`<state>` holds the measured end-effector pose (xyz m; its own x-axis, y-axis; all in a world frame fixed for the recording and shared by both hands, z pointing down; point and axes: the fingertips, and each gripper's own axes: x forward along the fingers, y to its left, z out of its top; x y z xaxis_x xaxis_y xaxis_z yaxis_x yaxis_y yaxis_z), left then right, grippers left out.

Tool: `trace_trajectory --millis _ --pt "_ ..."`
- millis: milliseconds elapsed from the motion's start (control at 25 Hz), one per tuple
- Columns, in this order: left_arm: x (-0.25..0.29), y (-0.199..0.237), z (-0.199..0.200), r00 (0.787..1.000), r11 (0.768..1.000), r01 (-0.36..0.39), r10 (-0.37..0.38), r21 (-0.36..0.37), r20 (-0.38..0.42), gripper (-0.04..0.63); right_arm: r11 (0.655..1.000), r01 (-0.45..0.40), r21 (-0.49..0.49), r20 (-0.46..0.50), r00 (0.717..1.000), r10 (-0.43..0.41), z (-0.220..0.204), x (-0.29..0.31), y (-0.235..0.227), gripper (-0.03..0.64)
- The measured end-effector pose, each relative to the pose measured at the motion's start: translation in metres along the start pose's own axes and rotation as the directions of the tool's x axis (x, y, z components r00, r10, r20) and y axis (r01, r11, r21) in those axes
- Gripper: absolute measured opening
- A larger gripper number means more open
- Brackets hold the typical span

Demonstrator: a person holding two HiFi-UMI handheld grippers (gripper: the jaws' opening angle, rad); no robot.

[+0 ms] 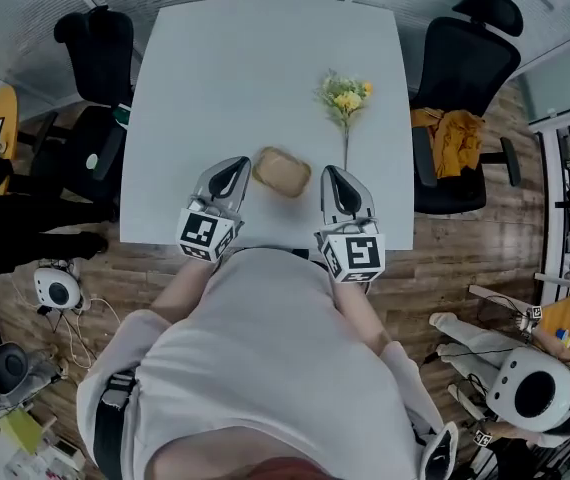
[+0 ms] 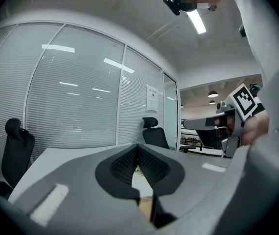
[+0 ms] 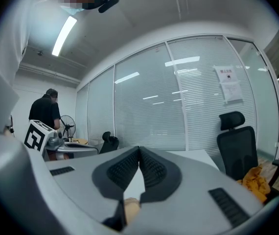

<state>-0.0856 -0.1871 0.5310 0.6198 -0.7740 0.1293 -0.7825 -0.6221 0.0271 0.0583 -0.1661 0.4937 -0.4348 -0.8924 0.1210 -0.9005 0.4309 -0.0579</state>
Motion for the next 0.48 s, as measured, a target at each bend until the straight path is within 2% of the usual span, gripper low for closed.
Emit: trace_trajectory --millis 200,440,480 --pt "0.007 0.002 -0.013 0.999 1.000 0.021 -0.020 0.018 -0.034 0.009 1.000 0.004 0.002 -0.003 1.000 -0.004 -0.001 0.001 -0.001 0.008" --pt "0.020 0.000 -0.038 0.988 0.994 0.093 -0.099 -0.056 -0.116 0.016 1.000 0.015 0.009 -0.009 1.000 -0.015 -0.003 0.002 -0.004 0.008" --pt "0.023 -0.002 -0.043 0.984 0.993 0.104 -0.111 -0.060 -0.137 0.044 1.000 0.018 0.012 -0.011 1.000 -0.018 -0.004 0.002 -0.005 0.008"
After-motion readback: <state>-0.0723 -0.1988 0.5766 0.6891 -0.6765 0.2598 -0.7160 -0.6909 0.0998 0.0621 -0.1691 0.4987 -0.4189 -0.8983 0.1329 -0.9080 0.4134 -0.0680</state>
